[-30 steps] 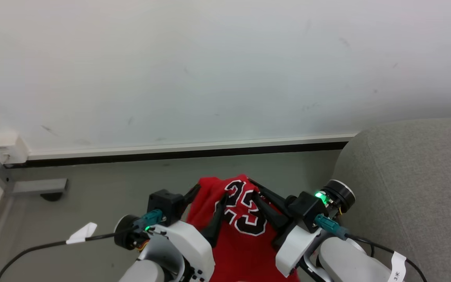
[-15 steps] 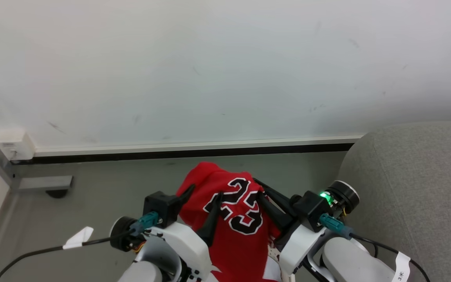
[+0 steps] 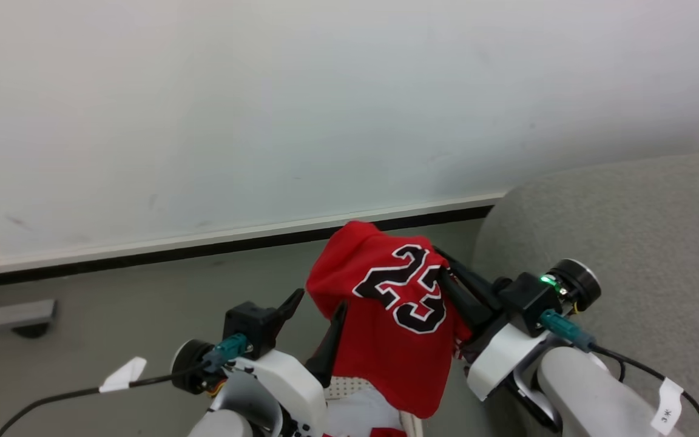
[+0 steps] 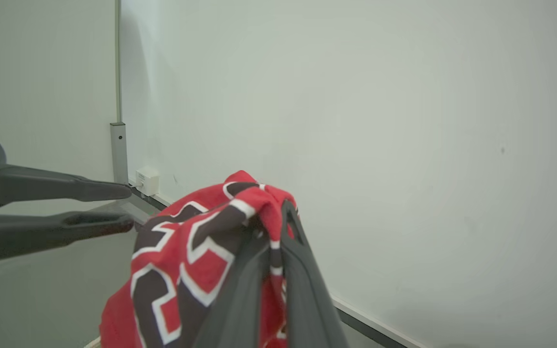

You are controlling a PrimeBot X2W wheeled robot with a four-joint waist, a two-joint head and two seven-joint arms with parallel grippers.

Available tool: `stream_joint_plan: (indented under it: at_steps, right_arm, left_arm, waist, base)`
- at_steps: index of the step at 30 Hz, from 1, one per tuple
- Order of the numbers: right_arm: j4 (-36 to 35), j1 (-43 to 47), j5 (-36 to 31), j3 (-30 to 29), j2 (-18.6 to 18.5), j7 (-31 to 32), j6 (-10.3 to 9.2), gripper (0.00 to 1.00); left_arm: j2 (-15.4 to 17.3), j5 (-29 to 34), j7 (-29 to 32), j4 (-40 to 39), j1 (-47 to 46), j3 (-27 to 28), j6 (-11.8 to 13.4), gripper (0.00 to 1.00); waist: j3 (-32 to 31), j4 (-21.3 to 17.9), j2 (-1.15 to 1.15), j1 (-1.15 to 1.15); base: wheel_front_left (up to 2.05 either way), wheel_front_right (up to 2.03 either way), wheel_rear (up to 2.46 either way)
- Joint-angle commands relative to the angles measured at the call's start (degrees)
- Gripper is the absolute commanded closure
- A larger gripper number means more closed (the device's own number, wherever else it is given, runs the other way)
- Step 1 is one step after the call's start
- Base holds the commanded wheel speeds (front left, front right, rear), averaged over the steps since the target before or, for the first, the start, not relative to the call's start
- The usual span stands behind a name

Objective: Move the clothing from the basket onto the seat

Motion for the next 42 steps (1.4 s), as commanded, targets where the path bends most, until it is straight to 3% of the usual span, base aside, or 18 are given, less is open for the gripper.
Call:
stream_joint_plan:
  at_steps: [1,14,23,28,35,42]
  right_arm:
    - [-0.4,-0.2,-0.4,-0.6,-0.7,-0.2,-0.14,1.00]
    - [-6.4,0.9,-1.4,-6.3,-7.2,-0.1,-0.14,1.00]
    - [-10.7,4.5,-0.7,-10.8,-12.0,-0.1,-0.13,1.00]
    - [-11.8,4.8,-0.5,-14.2,-13.5,-0.1,-0.14,1.00]
    - [-10.9,-1.1,-1.1,-22.2,-15.5,-0.1,-0.14,1.00]
    - [-2.5,-13.6,-3.3,-31.5,-20.0,0.8,-0.14,1.00]
  left_arm:
    - [0.0,-0.1,-0.4,-0.1,0.6,-0.2,0.0,0.00]
    - [-1.9,0.3,-1.3,-0.4,-0.4,-2.9,-0.6,0.00]
    - [-3.9,0.3,-2.0,-0.2,-1.7,-5.4,-1.5,0.00]
    - [-4.3,1.2,-1.4,-0.9,-2.9,-6.5,-1.7,0.00]
    - [-3.4,3.0,0.6,-2.8,-8.0,-8.0,-3.2,0.00]
    - [-3.1,4.9,1.7,-3.7,-13.7,-8.8,-4.6,0.00]
  waist:
    - [0.3,-2.2,0.00,0.00]
    - [2.1,-14.6,0.00,0.00]
    - [3.5,-18.7,0.00,0.00]
    - [5.8,-18.8,0.00,0.00]
    - [15.4,-15.3,0.00,0.00]
    - [26.2,-9.7,0.00,0.00]
  base:
    - [0.00,0.00,0.00]
    - [0.00,0.00,0.00]
    - [0.00,0.00,0.00]
    - [0.00,0.00,0.00]
    - [0.00,0.00,0.00]
    - [0.00,0.00,0.00]
